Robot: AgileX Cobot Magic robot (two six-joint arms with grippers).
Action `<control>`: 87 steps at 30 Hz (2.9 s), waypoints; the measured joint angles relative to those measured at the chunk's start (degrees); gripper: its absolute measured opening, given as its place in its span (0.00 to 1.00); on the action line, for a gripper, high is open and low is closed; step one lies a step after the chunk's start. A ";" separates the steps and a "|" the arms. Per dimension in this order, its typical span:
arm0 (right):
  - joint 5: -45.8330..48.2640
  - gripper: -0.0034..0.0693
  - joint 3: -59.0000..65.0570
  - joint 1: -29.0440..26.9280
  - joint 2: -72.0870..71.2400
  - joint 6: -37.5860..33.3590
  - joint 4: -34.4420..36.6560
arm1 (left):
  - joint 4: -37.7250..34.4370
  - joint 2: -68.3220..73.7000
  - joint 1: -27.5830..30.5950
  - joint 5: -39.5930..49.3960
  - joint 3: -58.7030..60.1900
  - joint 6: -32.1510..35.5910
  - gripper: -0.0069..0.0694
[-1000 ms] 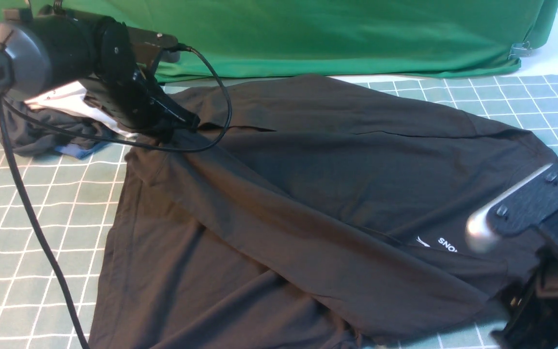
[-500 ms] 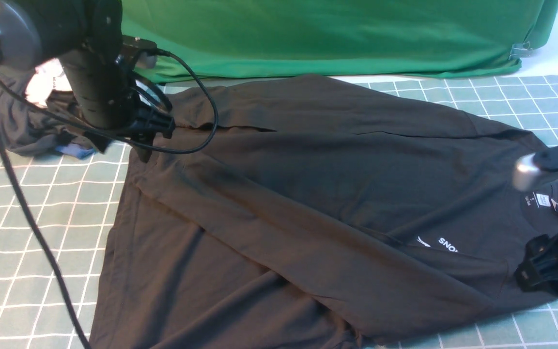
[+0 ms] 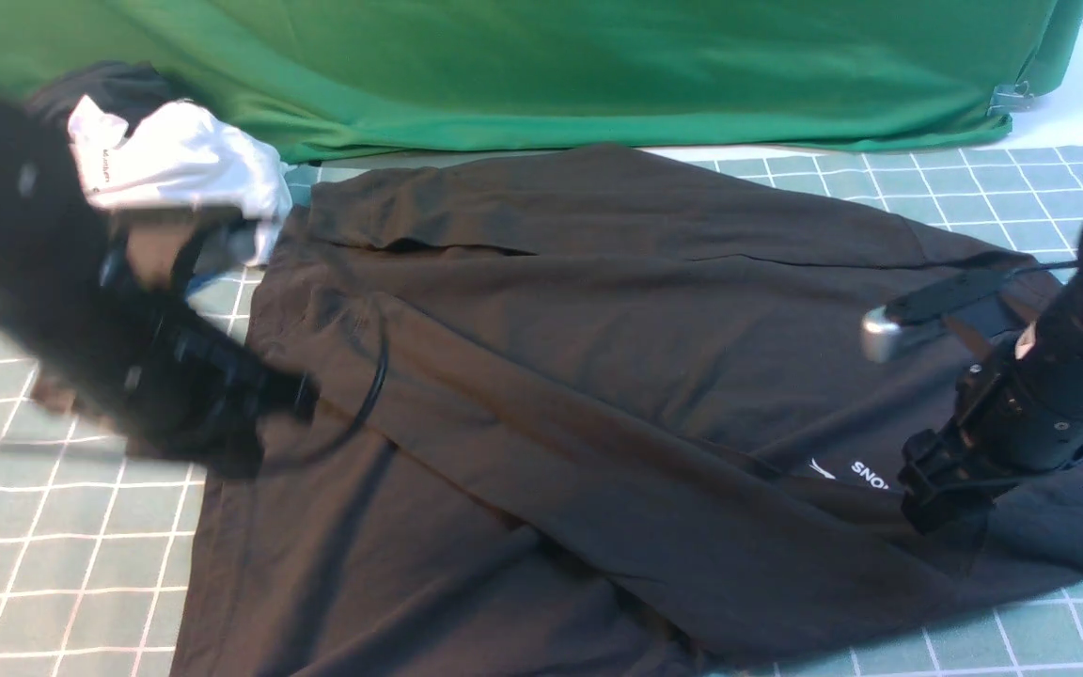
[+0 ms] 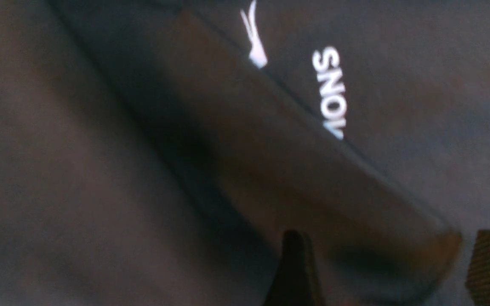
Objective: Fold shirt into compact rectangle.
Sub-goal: 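Grab the top left corner of the dark shirt with the left gripper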
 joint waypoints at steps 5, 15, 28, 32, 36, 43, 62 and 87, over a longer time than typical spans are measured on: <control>1.35 0.69 -0.47 0.00 3.56 -1.63 -0.35 | 0.00 -3.16 0.00 -3.71 7.35 0.00 0.09; 2.29 0.07 -0.61 0.00 2.58 -0.85 -3.21 | 0.00 -3.66 0.00 -7.41 8.10 0.22 0.09; 2.54 0.10 -0.79 -4.53 -0.47 6.99 -9.29 | -0.04 -3.71 0.00 -6.39 8.10 1.02 0.11; 2.81 0.32 -0.79 -4.59 -0.47 8.32 -9.63 | -0.04 -3.71 0.00 -5.29 8.10 1.15 0.11; 9.65 0.74 -2.27 -4.59 -1.56 8.94 -9.71 | -0.04 -3.87 0.00 -1.82 8.10 3.04 0.11; 16.34 0.69 -0.01 1.42 -11.71 7.09 -1.72 | -0.23 -3.87 0.00 -0.47 8.10 3.61 0.11; -7.44 0.77 9.56 33.45 -7.32 8.56 -10.38 | -0.23 -3.87 0.00 -2.38 8.10 3.56 0.11; 6.48 0.10 9.56 38.38 -9.19 17.79 -13.15 | -0.23 -3.91 0.00 0.20 8.10 3.42 0.11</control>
